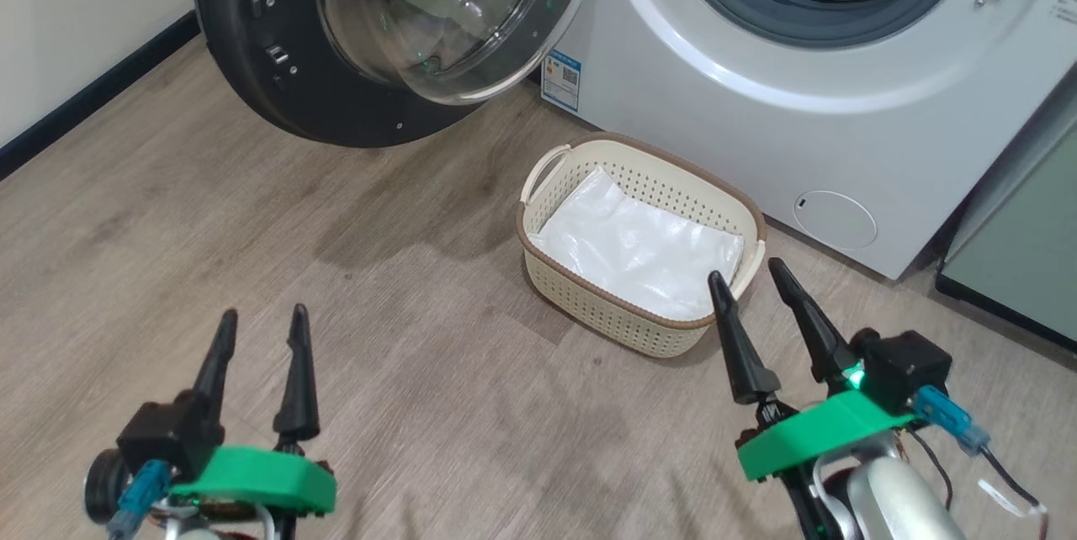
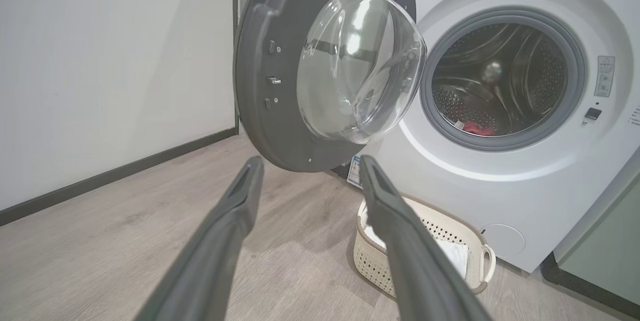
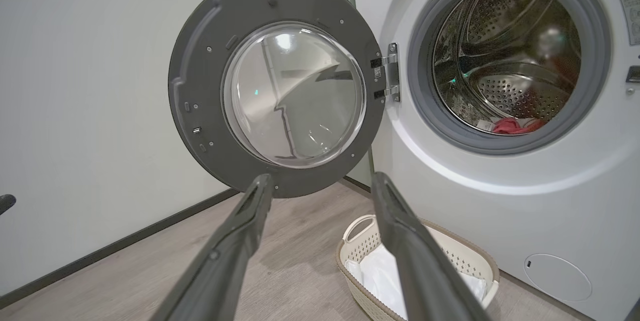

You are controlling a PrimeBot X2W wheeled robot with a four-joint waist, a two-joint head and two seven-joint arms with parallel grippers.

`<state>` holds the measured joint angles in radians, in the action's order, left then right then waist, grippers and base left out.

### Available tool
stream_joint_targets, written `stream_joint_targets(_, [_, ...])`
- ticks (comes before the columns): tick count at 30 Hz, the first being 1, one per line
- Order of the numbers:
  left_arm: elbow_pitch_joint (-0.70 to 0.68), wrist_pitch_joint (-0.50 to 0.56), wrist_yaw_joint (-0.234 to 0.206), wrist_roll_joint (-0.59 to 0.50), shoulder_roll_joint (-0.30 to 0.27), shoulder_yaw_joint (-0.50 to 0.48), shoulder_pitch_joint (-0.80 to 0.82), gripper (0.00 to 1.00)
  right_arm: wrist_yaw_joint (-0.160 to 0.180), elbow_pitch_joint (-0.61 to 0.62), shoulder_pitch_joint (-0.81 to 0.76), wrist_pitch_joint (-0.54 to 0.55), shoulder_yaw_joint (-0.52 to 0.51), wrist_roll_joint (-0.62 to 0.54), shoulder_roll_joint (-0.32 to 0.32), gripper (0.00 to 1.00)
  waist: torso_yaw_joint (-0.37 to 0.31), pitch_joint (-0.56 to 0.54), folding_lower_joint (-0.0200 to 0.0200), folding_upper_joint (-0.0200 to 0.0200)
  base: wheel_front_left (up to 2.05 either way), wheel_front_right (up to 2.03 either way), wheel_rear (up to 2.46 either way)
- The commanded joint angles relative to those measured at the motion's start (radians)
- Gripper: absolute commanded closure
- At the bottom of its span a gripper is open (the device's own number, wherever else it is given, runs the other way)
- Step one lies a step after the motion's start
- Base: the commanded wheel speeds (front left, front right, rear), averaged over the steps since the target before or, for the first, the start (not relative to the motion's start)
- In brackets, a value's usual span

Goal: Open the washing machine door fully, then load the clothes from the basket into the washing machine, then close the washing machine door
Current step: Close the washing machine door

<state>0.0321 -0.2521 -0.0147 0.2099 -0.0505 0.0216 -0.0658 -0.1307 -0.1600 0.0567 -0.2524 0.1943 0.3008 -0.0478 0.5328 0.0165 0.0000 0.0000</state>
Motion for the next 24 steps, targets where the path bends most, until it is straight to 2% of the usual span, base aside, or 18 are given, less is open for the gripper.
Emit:
stream_joint_targets(1, [-0.048, -0.010, -0.012, -0.001, 0.000, -0.043, 0.018, 0.00, 0.000, 0.021, 0.051, -0.009, 0.031, 0.012, -0.002, 0.00, 0.001, -0.003, 0.0000, 0.0000, 0.00, 0.00, 0.00])
stream_joint_targets(11, [-0.081, -0.010, -0.035, 0.007, 0.000, -0.065, -0.007, 0.00, 0.000, -0.005, 0.079, -0.009, 0.059, 0.025, -0.002, 0.00, 0.000, -0.006, 0.0000, 0.0000, 0.00, 0.00, 0.00])
stream_joint_targets(24, [-0.092, -0.010, -0.038, 0.008, 0.000, -0.069, -0.014, 0.00, 0.000, -0.011, 0.086, -0.009, 0.067, 0.027, -0.002, 0.00, 0.000, -0.006, 0.0000, 0.0000, 0.00, 0.00, 0.00])
